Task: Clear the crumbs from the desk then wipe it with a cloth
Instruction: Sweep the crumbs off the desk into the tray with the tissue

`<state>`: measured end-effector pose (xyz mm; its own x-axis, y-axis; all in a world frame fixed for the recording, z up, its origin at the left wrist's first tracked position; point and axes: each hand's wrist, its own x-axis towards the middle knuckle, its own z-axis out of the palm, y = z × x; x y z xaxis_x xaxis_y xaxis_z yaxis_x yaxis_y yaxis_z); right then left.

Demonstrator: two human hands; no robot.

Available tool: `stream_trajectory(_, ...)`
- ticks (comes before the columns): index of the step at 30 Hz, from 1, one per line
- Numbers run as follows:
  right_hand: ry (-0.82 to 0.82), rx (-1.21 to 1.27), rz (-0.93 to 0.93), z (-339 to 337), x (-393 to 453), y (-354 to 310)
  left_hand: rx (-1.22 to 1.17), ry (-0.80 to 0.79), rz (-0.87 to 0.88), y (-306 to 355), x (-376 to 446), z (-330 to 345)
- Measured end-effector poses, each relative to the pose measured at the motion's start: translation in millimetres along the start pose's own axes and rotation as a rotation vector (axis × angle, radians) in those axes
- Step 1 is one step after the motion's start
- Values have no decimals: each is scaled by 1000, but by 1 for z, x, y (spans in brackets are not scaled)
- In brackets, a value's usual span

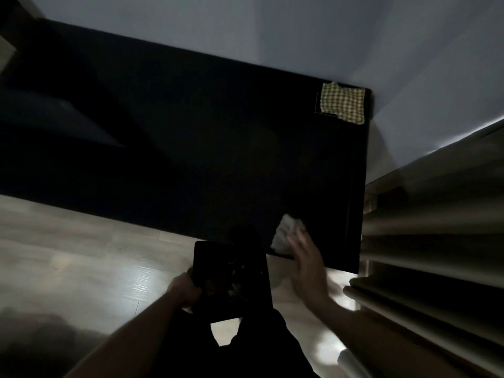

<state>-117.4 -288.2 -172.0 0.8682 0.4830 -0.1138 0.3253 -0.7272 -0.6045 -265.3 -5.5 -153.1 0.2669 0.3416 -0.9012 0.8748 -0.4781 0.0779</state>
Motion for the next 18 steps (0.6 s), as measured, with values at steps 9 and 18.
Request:
stream_trajectory(9,-454,317,-238,24,1,-80,33,-1,-22,4,-2,0)
stream_trajectory(18,21,78,11,-66,223,-27,29,-58,-55,-9,9,-8)
